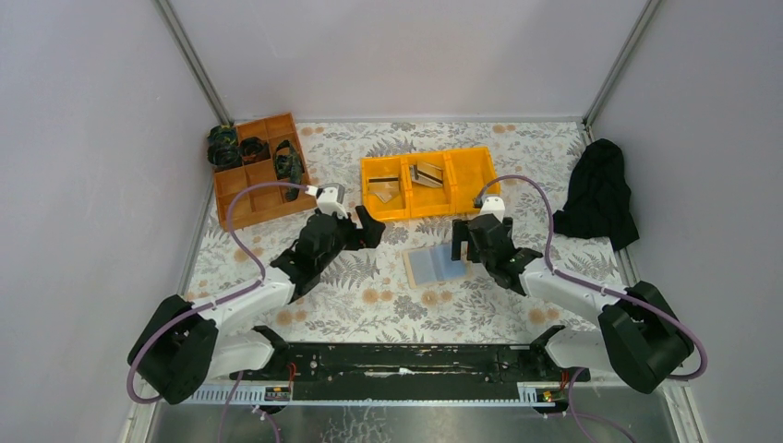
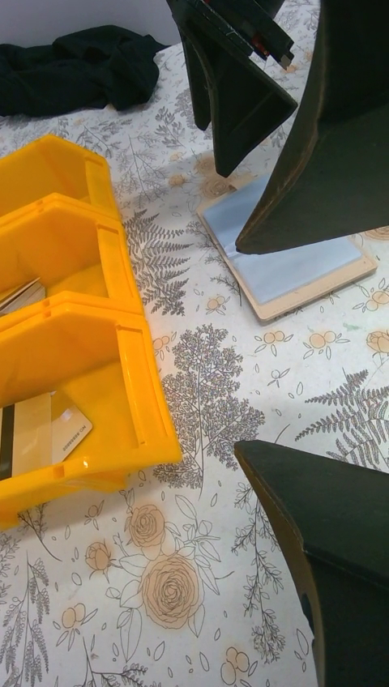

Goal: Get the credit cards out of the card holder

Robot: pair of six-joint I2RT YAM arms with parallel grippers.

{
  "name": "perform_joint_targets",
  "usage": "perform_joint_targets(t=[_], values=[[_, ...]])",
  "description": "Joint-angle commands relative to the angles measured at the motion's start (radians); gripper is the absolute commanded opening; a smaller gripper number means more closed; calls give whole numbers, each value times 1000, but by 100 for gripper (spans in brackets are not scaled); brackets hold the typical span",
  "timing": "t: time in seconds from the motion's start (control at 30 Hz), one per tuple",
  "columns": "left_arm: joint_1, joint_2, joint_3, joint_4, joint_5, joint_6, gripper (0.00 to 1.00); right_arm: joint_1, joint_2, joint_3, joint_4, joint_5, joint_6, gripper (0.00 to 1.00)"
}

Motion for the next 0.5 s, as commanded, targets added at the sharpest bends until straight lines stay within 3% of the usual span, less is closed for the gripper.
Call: perform_joint_targets(t=[0.0,0.47], values=[[-3,15,22,7,-9,-9,92,5,13,29,33,53,-1,100],[-3,68,43,6,21,-10,90,5,31,22,45,48,0,97]])
